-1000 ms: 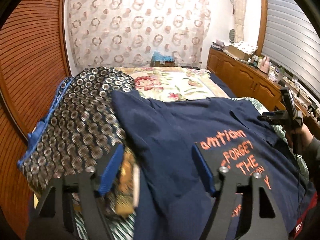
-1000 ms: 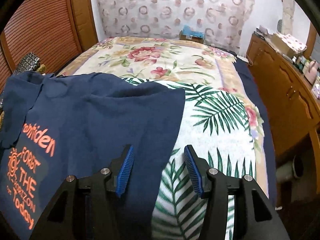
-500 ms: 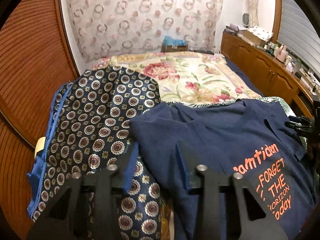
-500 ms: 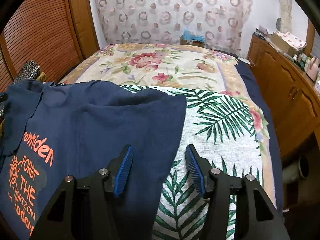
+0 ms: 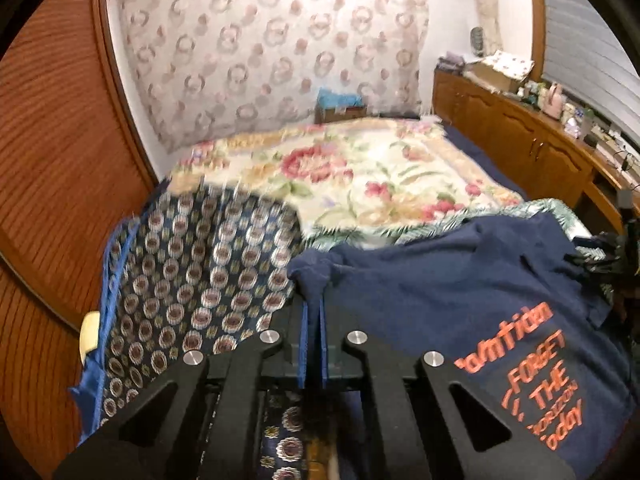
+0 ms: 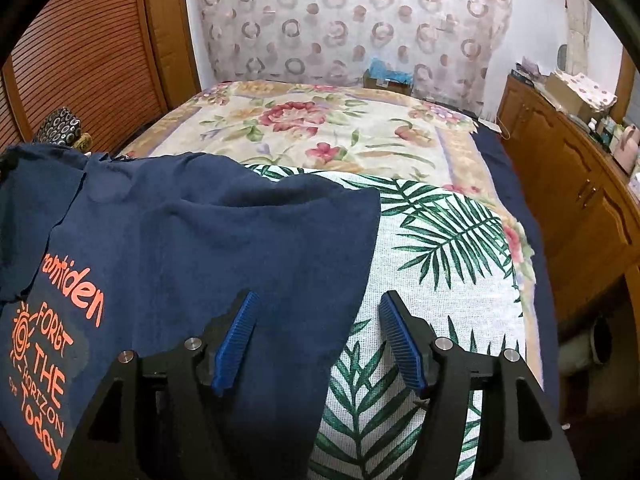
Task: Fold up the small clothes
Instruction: 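Grasp the shirt's hem with the left gripper while the right gripper grasps it too, then lift the hem with both grippers, fold it toward the collar, release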
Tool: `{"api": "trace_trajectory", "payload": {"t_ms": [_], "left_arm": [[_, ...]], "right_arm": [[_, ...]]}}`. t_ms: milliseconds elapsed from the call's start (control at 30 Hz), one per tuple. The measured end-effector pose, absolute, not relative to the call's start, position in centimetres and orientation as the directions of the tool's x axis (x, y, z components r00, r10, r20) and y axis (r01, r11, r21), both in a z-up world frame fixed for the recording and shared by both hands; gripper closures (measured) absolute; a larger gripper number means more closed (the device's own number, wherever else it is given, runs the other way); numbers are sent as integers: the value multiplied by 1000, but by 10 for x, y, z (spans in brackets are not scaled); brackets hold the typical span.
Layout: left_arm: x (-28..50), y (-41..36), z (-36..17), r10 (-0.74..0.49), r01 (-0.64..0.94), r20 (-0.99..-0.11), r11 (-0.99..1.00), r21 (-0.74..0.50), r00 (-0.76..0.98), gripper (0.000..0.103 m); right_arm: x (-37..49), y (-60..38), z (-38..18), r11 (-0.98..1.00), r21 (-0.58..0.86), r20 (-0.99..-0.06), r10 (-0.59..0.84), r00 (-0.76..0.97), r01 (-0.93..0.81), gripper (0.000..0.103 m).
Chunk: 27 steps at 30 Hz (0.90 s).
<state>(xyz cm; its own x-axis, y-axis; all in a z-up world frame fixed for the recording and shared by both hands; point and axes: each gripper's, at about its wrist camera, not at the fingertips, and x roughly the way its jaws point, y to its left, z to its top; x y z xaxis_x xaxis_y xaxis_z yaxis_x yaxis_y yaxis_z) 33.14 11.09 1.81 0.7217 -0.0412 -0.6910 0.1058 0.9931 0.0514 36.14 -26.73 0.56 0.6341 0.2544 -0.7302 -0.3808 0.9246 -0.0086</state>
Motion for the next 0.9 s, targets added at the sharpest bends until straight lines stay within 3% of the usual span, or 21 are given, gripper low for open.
{"api": "trace_trajectory", "payload": {"t_ms": [533, 633, 700, 900], "left_arm": [[315, 111, 55, -105, 141, -624, 990, 9, 774, 98], [310, 106, 58, -117, 156, -619, 988, 10, 776, 98], [305, 102, 60, -128, 167, -617, 986, 6, 777, 98], [271, 93, 65, -183, 212, -603, 977, -23, 777, 98]], "right_arm": [[411, -280, 11, 938, 56, -748, 266, 608, -342, 38], [416, -268, 10, 933, 17, -749, 251, 613, -361, 59], [417, -259, 11, 919, 26, -756, 275, 594, -393, 97], [391, -248, 26, 883, 54, -738, 349, 578, -465, 97]]}}
